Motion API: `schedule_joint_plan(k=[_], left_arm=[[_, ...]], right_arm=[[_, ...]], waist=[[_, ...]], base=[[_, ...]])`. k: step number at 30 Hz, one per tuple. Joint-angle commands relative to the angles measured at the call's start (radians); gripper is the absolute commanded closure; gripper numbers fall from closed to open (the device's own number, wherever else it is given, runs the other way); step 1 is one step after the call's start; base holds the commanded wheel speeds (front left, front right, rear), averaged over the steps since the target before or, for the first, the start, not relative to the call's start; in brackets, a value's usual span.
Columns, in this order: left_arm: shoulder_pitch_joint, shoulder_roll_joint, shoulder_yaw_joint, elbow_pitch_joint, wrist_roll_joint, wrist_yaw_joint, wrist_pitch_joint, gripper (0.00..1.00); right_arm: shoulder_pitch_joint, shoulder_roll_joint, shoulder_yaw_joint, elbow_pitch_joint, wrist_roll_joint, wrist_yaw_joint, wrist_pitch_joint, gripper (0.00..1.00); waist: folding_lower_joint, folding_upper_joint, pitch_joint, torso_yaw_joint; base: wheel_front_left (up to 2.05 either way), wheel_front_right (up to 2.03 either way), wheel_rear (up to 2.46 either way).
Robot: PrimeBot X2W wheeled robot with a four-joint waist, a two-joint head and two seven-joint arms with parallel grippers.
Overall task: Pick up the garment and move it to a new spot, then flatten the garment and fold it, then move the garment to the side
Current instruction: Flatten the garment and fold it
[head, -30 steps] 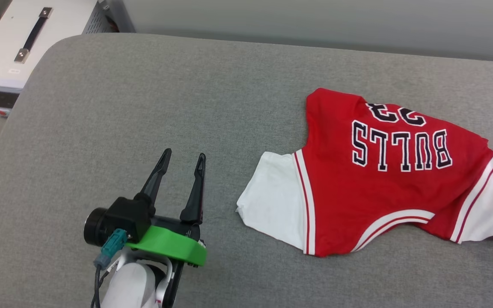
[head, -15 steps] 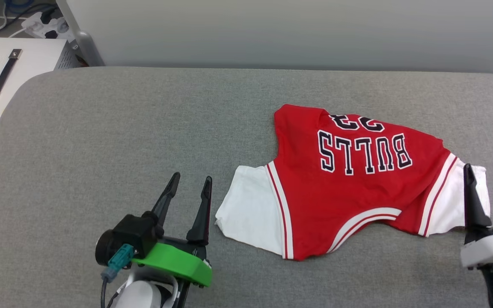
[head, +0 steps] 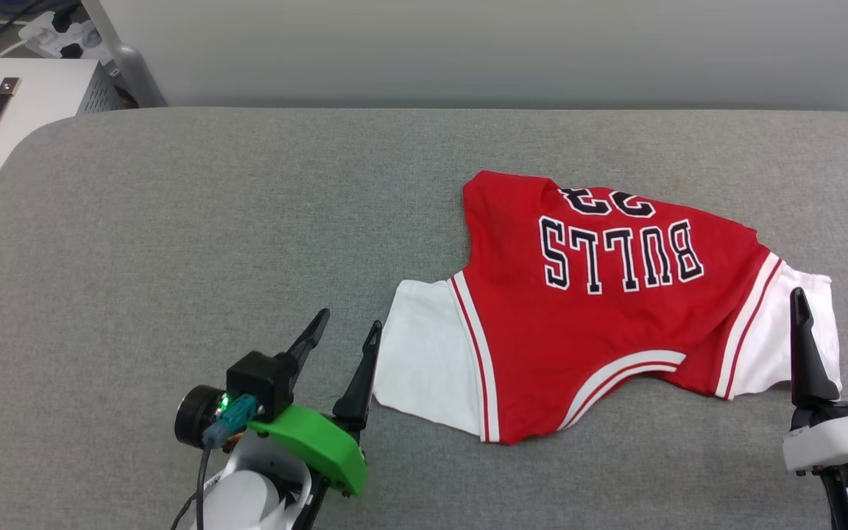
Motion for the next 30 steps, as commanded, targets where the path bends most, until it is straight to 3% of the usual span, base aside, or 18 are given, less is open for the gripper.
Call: schedule_joint_plan(k=[1, 4, 9, 15, 25, 26, 27, 28, 30], left_arm=[[-0.013, 0.005, -0.009, -0.009, 0.006, 0.013, 0.056, 0.00], [-0.014, 0.021, -0.020, -0.030, 0.021, 0.047, 0.192, 0.00], [-0.016, 0.046, -0.020, -0.038, 0.051, 0.095, 0.290, 0.00], [-0.026, 0.057, -0.012, -0.008, 0.063, 0.121, 0.296, 0.00], [-0.047, 0.053, -0.011, 0.084, 0.040, 0.111, 0.290, 0.00], [-0.046, 0.052, -0.013, 0.091, 0.036, 0.109, 0.296, 0.31], [-0.045, 0.051, -0.013, 0.097, 0.030, 0.106, 0.303, 0.88], [-0.043, 0.050, -0.015, 0.103, 0.024, 0.102, 0.310, 1.00], [-0.039, 0.052, -0.017, 0.112, 0.016, 0.095, 0.321, 1.00]], right_arm=[[0.011, -0.001, 0.005, -0.003, -0.011, -0.001, 0.004, 0.00], [0.007, 0.000, 0.016, 0.002, -0.018, -0.001, 0.000, 0.00], [-0.005, 0.003, 0.026, 0.015, -0.023, -0.001, -0.010, 0.00], [-0.018, 0.004, 0.032, 0.034, -0.023, -0.001, -0.021, 0.00], [-0.032, -0.002, 0.037, 0.056, -0.024, -0.001, -0.031, 0.00], [-0.033, -0.003, 0.038, 0.058, -0.024, -0.001, -0.031, 0.00], [-0.033, -0.004, 0.038, 0.059, -0.024, -0.001, -0.031, 0.00], [-0.034, -0.005, 0.039, 0.062, -0.023, -0.001, -0.031, 0.00], [-0.034, -0.007, 0.039, 0.066, -0.023, -0.001, -0.032, 0.00]], waist=[[0.0000, 0.0000, 0.015, -0.013], [0.0000, 0.0000, 0.030, -0.031], [0.0000, 0.0000, 0.049, -0.058], [0.0000, 0.0000, 0.071, -0.080], [0.0000, 0.0000, 0.095, -0.091], [0.0000, 0.0000, 0.096, -0.091], [0.0000, 0.0000, 0.095, -0.091], [0.0000, 0.0000, 0.094, -0.091], [0.0000, 0.0000, 0.090, -0.089]], base=[[0.00, 0.00, 0.00], [0.00, 0.00, 0.00], [0.00, 0.00, 0.00], [0.00, 0.00, 0.00], [0.00, 0.00, 0.00], [0.00, 0.00, 0.00], [0.00, 0.00, 0.00], [0.00, 0.00, 0.00], [0.00, 0.00, 0.00]])
